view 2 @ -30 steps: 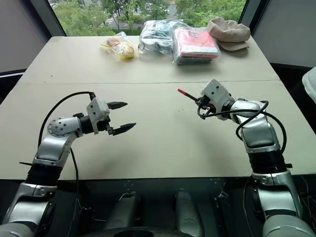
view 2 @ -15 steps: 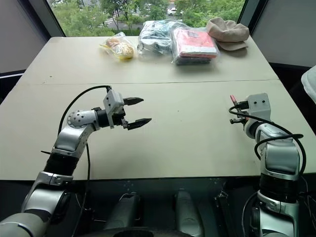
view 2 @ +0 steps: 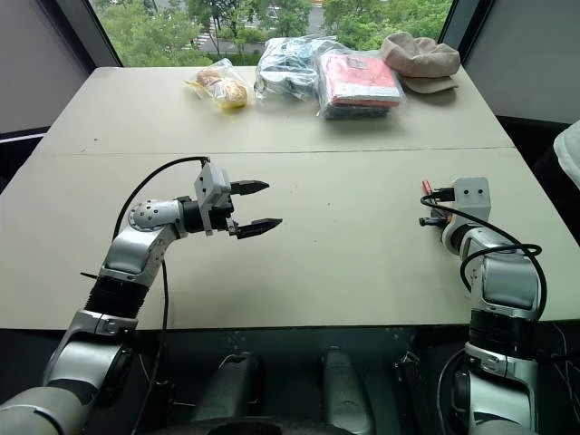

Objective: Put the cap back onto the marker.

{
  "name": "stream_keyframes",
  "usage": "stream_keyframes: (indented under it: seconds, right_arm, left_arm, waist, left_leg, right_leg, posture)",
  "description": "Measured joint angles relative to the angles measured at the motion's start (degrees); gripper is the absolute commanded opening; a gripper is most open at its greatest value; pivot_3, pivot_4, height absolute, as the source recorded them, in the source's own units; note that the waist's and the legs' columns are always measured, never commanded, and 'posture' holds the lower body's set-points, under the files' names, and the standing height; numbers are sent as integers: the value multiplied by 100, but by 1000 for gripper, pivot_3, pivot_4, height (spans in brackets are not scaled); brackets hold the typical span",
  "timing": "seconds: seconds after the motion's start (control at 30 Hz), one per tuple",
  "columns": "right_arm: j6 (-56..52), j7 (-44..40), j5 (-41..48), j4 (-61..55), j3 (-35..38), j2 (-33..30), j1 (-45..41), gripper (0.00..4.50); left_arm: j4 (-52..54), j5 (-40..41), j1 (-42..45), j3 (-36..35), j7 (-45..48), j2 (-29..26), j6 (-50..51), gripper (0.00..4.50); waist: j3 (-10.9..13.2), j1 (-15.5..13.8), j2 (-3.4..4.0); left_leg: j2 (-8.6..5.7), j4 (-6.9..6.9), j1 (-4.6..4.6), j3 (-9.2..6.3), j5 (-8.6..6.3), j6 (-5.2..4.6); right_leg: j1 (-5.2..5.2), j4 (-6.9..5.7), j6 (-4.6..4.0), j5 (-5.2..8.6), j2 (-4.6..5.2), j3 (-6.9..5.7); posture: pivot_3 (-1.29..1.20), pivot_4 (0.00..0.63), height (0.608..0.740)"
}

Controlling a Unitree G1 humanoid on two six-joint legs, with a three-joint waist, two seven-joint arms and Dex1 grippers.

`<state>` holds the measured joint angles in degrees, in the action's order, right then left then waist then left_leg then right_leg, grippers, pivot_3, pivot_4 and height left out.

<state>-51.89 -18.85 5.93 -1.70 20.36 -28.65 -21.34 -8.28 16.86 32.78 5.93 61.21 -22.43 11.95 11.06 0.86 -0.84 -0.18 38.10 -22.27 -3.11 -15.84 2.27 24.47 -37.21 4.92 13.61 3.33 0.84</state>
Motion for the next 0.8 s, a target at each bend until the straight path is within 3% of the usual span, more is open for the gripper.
stream_keyframes:
  seconds: [0.5,0.8]
  right_arm:
    - [148,-22,124,211,-152,-248,27,0]
    - [78,-67,254,180,-171,-418,47,4066]
  left_arm:
    - [1430,955,55,-256,123,-493,1030,4453]
    - [1419,982,54,-228,48,-453,1109,4500]
  waist:
    - [0,13,1]
    - [0,8,1]
  left_leg:
    - [1,0,1,0,0,0]
    - [1,0,1,0,0,0]
  right_leg:
    - [0,0,0,0,-2,1]
    - [0,1,0,1,-2,1]
  posture:
    - [0,150,740]
    - [0,150,740]
